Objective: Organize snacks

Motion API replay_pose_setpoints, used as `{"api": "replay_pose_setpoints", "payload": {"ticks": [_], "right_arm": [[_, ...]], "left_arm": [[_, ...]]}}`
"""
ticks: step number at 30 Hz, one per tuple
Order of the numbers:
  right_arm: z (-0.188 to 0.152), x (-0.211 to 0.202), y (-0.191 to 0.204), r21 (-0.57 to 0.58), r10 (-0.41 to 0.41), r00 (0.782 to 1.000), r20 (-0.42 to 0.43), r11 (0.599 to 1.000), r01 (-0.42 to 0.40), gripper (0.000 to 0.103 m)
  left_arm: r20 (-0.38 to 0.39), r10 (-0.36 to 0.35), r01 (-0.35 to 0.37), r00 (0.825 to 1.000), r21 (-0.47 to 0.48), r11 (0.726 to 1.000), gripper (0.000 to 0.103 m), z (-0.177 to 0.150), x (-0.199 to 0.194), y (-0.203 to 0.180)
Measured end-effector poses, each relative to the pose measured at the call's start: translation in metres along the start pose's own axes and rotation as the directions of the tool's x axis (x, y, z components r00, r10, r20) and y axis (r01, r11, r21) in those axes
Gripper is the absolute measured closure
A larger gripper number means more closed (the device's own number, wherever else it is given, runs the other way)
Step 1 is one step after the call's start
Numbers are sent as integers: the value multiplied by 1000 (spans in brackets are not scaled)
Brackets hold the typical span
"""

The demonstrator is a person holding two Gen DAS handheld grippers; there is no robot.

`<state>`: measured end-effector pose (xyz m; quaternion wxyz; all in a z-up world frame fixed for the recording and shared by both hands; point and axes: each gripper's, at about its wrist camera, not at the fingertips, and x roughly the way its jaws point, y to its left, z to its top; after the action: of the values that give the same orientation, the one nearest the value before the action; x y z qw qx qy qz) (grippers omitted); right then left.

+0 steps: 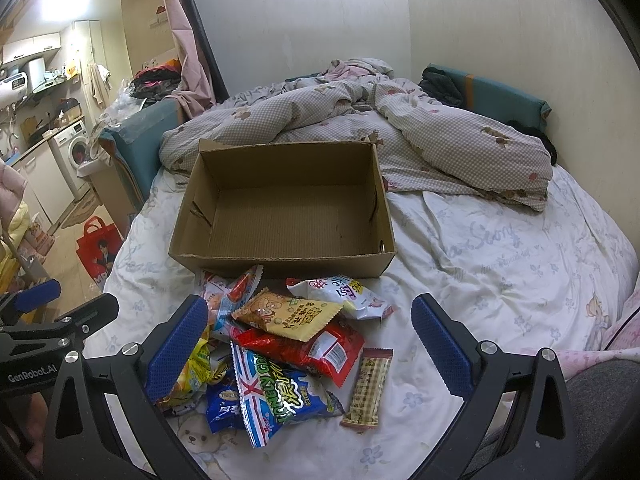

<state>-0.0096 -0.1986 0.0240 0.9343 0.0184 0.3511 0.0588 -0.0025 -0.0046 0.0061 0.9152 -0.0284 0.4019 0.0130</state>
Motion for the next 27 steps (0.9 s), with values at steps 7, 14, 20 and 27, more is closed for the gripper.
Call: {"api": "replay_pose_setpoints", "payload": {"ticks": [7,14,20,27], "right_arm": [[-1,1,-1,0,-2,1000,0,1000,2,0],[-1,0,-1,0,-2,1000,1,1000,2,0],[0,0,0,1,-2,1000,0,1000,2,0],[0,1,0,1,-1,1000,0,1000,1,0]], "left_arm": [[5,0,0,1000,0,1000,0,0,1,-1],[5,1,-1,1000,-1,1000,0,1,1,-1],[6,1,-1,1000,2,1000,0,1,1,0],[6,1,-1,1000,2,1000,0,0,0,0]]}}
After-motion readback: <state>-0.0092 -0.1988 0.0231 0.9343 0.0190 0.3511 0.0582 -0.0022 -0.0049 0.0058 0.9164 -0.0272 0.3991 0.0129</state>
